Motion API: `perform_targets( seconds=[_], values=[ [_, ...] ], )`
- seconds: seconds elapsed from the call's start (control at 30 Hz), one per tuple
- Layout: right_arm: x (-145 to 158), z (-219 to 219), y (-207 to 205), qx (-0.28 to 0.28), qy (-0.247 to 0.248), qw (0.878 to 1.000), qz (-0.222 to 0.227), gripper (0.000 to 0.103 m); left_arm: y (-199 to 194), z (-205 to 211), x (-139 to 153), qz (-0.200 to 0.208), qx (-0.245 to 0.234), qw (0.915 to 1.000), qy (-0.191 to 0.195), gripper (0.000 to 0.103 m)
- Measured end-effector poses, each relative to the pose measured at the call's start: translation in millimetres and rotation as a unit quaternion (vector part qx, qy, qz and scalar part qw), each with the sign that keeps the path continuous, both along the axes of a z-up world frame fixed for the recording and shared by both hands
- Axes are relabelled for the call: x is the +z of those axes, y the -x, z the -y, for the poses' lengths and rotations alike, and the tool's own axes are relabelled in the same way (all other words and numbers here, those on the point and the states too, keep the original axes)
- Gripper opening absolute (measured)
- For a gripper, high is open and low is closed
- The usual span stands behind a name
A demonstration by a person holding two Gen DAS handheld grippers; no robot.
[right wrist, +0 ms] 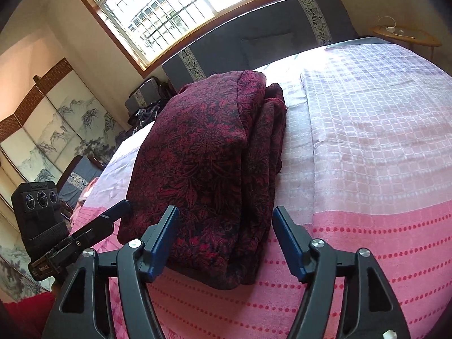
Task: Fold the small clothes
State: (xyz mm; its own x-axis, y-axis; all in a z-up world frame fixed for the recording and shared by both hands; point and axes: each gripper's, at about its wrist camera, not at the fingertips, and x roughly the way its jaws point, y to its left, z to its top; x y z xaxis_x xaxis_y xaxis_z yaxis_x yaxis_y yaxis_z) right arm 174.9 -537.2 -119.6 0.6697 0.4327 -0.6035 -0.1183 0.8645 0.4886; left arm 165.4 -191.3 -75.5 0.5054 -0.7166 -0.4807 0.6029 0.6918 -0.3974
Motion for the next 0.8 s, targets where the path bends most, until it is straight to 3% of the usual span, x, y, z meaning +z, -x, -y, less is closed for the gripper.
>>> perform_targets(
  seconds=[0.13, 0.33, 0.63, 0.8],
  values=[
    [-7.0, -6.0, -17.3, -0.004, 0.005, 1.000, -0.023, 0.066, 2.3, 2.3, 6.4, 0.035, 0.033, 0.9969, -0.062, 0.081],
    [-20.8, -5.9, -34.5, -0.016, -0.007, 0.999, -0.047, 0.066, 3.5, 10.5, 6.6, 0.089, 0.069, 0.9799, -0.165, 0.086],
    [-25.5, -2.7, -32.5, -0.017, -0.027, 0.999, -0.042, 0.066, -10.1, 3.0, 2.6, 0.099, 0.097, 0.9712, -0.194, 0.090],
    [-23.2, -10.4, -30.1, -0.019, 0.000, 0.999, -0.037, 0.066, -22.3, -4.4, 1.7, 0.097, 0.111, 0.9694, -0.196, 0.093]
  ],
)
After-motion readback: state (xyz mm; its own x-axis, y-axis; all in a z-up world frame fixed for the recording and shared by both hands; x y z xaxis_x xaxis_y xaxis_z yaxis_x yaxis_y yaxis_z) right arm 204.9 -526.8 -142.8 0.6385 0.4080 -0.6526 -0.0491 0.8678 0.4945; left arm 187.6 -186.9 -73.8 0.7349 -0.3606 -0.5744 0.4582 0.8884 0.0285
